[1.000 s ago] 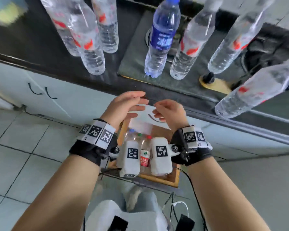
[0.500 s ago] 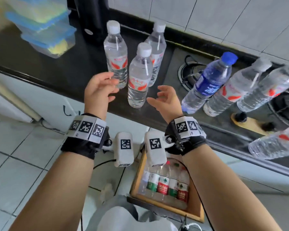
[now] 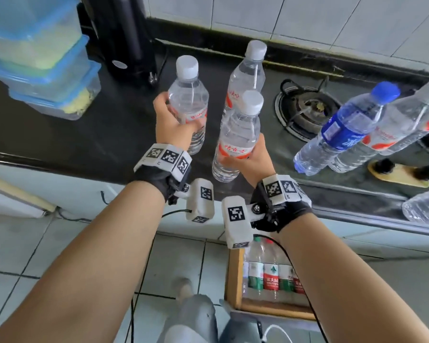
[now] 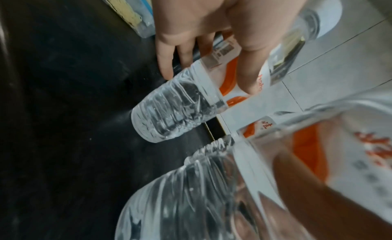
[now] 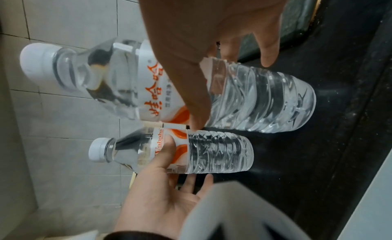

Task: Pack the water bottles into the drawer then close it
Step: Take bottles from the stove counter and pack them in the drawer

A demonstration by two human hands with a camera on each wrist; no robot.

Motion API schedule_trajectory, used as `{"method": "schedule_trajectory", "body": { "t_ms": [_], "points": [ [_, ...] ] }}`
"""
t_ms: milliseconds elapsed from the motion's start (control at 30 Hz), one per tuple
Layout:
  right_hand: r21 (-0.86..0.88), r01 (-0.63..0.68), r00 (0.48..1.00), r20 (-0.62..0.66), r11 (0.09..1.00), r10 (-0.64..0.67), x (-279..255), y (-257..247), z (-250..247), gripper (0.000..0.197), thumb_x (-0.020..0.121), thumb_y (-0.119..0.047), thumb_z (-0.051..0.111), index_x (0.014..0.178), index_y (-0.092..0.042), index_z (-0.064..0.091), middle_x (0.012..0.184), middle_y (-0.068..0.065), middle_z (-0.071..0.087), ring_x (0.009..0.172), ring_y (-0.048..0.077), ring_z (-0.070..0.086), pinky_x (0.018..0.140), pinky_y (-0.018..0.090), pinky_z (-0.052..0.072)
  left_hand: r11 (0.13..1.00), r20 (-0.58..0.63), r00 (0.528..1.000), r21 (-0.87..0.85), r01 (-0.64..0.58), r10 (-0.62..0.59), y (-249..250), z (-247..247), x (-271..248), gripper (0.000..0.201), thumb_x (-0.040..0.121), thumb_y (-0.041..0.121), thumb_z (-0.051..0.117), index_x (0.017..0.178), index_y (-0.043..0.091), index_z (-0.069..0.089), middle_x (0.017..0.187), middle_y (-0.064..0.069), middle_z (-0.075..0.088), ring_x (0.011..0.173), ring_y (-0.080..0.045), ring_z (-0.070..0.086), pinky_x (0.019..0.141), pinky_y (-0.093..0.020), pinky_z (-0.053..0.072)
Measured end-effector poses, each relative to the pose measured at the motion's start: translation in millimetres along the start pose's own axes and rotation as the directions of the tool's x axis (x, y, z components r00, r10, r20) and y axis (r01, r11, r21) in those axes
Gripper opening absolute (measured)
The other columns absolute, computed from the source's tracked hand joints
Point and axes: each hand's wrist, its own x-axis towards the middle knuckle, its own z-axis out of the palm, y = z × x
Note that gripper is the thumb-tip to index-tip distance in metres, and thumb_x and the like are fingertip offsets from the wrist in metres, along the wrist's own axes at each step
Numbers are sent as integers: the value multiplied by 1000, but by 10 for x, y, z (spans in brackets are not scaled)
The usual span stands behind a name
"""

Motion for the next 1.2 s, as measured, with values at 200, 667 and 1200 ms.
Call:
{"method": "schedule_trajectory", "body": {
  "t_ms": [200,667,1200],
  "points": [
    [1,17,999,-36,1000,-17,-174,111,-200,83,46,-32,85,117,-7,51,106,11,68,97,25,67,87,49,55,995,30,996,-49,-85,86,-89,-2,-374,75,73,6,75,132,7,30,111,5,54,97,-5,58,82,-8,47],
    [133,-200,919,369,971,139,-1189,915,-1810,52,60,21,67,100,-10,56,74,-11,75,73,1,69,66,14,53,995,628,772,61,81,-101,-461,623,-1855,61,55,30,76,108,39,47,107,20,58,101,0,57,84,-15,48],
    [-98,-654,725,203,750,659,-1054,3399,-1975,42,68,-4,78,106,-10,60,94,4,68,90,20,65,73,23,54,758,526,608,620,205,-594,-2579,1820,-2255,88,67,28,80,140,22,31,119,16,39,110,-5,42,96,-21,33]
  ]
}}
